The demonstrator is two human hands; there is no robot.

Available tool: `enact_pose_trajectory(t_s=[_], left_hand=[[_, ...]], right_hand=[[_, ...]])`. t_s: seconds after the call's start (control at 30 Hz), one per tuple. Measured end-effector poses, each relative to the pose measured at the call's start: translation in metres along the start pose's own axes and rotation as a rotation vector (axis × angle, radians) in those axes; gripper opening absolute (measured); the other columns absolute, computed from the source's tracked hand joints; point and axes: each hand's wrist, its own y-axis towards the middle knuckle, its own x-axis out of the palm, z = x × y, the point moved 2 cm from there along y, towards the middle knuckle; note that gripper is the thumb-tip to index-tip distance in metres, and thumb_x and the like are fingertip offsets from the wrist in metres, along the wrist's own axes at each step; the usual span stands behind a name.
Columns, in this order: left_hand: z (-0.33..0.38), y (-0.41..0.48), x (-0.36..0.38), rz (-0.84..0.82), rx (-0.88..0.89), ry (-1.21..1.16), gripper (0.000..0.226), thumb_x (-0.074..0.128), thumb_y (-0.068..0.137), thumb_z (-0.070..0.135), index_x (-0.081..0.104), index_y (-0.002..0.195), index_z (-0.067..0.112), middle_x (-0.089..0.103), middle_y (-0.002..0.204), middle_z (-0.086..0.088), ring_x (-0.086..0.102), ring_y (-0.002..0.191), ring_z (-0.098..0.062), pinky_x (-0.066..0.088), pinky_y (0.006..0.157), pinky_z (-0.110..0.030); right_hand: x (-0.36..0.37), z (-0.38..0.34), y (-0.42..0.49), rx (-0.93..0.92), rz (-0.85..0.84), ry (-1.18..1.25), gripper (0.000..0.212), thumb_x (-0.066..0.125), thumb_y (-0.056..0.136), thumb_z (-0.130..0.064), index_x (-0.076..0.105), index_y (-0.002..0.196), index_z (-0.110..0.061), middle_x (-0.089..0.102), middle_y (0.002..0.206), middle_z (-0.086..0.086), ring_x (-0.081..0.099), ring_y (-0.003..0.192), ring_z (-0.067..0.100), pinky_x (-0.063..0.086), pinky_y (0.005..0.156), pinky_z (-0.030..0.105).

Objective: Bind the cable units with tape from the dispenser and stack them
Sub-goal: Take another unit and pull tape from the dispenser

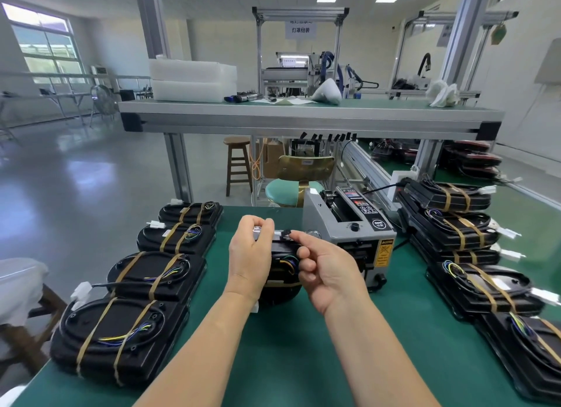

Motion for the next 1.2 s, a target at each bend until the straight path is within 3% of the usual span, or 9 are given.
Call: enact_pose_trajectory(t_s=[0.07,0.3,0.37,0.5,0.8,0.87,1.03,1.2], left_hand=[[0.001,-0.0003,-0.0004,0.011,0.022,0.027,0.012,0.058,0.093,0.023,0.053,0.082,0.021,0.057,0.082,0.007,0.051,0.072,0.007,0.038,0.059,-0.004],[-0.0002,0.0039,-0.0035,0.02,-0.018,0.028,0.01,0.061,0.086,0.016,0.053,0.083,0.022,0.058,0.085,0.006,0.053,0.077,-0.006,0.036,0.059,-0.011],[-0.0012,0.0047,-0.0044,0.006,-0.023,0.007,0.007,0.06,0.083,0.02,0.054,0.083,0.022,0.058,0.084,0.005,0.053,0.076,-0.006,0.037,0.059,-0.014],[-0.0013,0.0047,-0.0048,0.005,-0.044,-0.044,0.015,0.053,0.069,0.031,0.054,0.081,0.022,0.058,0.082,0.004,0.053,0.073,-0.007,0.038,0.053,-0.006],[-0.0043,0.0063,-0.006,-0.011,-0.022,-0.032,0.023,0.061,0.069,0.041,0.053,0.083,0.024,0.06,0.082,0.006,0.053,0.067,0.007,0.038,0.057,-0.008],[-0.004,0.0059,-0.0063,-0.016,-0.036,-0.029,0.025,0.062,0.067,0.042,0.053,0.083,0.025,0.06,0.082,0.006,0.055,0.068,0.005,0.039,0.059,-0.012],[-0.0034,0.0059,-0.0063,-0.03,-0.023,0.041,0.027,0.067,0.068,0.038,0.052,0.086,0.025,0.061,0.086,0.001,0.059,0.082,-0.017,0.049,0.07,-0.031],[-0.0022,0.006,-0.0047,-0.048,-0.049,0.023,0.031,0.067,0.063,0.04,0.052,0.086,0.026,0.062,0.086,0.001,0.059,0.081,-0.019,0.052,0.07,-0.034]], right_hand=[[-0.0001,0.0007,0.0014,0.019,0.002,0.018,0.007,0.069,0.085,-0.006,0.072,0.09,-0.001,0.051,0.049,-0.001,0.036,0.032,0.003,0.023,0.029,0.014],[0.0023,0.0054,0.0053,0.063,-0.006,0.072,0.005,0.071,0.084,-0.006,0.072,0.087,-0.003,0.053,0.049,0.0,0.039,0.032,0.003,0.025,0.029,0.013],[0.0029,0.006,0.0058,0.066,-0.009,0.079,0.005,0.071,0.084,-0.006,0.072,0.086,-0.002,0.053,0.05,0.0,0.039,0.033,0.003,0.026,0.029,0.013],[0.004,0.0078,0.0062,0.062,-0.018,0.071,0.005,0.071,0.085,-0.006,0.072,0.087,-0.002,0.054,0.05,0.0,0.04,0.034,0.003,0.026,0.03,0.013],[0.0074,0.007,0.0054,0.028,-0.008,0.04,0.004,0.07,0.086,-0.005,0.072,0.084,-0.002,0.055,0.05,0.0,0.042,0.035,0.003,0.027,0.031,0.012],[0.0075,0.0069,0.0051,0.024,-0.007,0.046,0.004,0.069,0.086,-0.004,0.072,0.083,-0.002,0.054,0.05,0.0,0.042,0.036,0.003,0.027,0.031,0.012],[0.0061,0.0069,0.0049,0.011,0.0,0.046,0.005,0.069,0.086,-0.003,0.073,0.083,-0.001,0.054,0.05,0.0,0.042,0.036,0.003,0.029,0.031,0.012],[0.0027,0.0072,0.0059,-0.056,0.02,0.009,0.005,0.069,0.086,-0.004,0.071,0.082,-0.002,0.054,0.049,0.0,0.042,0.037,0.004,0.029,0.031,0.013]])
